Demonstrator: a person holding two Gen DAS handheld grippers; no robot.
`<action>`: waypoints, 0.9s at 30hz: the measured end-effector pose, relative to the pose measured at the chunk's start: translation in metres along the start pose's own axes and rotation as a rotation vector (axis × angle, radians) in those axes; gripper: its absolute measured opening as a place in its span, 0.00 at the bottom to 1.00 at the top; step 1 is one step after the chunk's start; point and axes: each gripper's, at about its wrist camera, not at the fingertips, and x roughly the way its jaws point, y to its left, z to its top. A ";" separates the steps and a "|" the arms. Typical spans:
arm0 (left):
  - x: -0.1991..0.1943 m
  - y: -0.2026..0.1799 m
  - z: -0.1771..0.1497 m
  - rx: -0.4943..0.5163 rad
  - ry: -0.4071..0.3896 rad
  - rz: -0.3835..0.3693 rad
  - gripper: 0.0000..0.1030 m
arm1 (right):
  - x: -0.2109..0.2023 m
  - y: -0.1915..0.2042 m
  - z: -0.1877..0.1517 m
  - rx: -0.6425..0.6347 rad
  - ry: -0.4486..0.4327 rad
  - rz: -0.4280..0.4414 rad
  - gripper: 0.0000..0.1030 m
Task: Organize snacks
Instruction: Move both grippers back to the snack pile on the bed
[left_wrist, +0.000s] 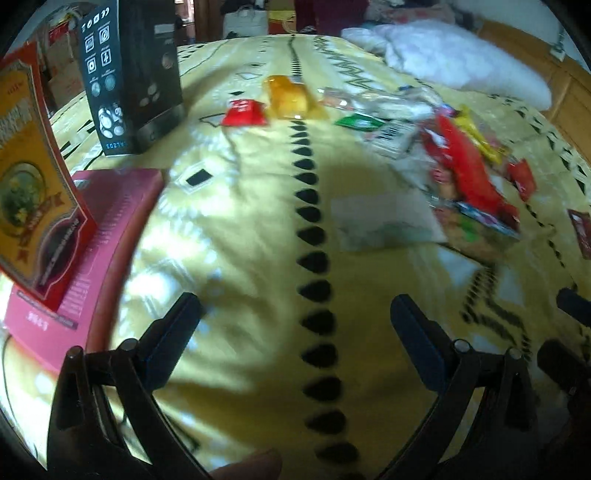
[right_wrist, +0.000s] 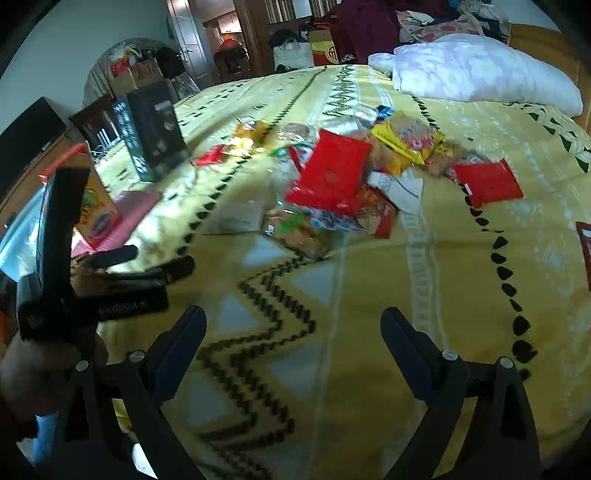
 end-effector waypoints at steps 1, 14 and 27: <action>0.005 0.002 0.001 -0.007 0.003 0.006 1.00 | 0.005 -0.001 0.002 0.001 -0.005 -0.004 0.94; 0.020 0.002 -0.004 -0.013 -0.043 0.052 1.00 | 0.066 -0.021 0.005 -0.011 -0.019 -0.062 1.00; 0.021 0.001 -0.004 -0.009 -0.052 0.060 1.00 | 0.065 -0.026 0.002 0.007 -0.055 -0.028 1.00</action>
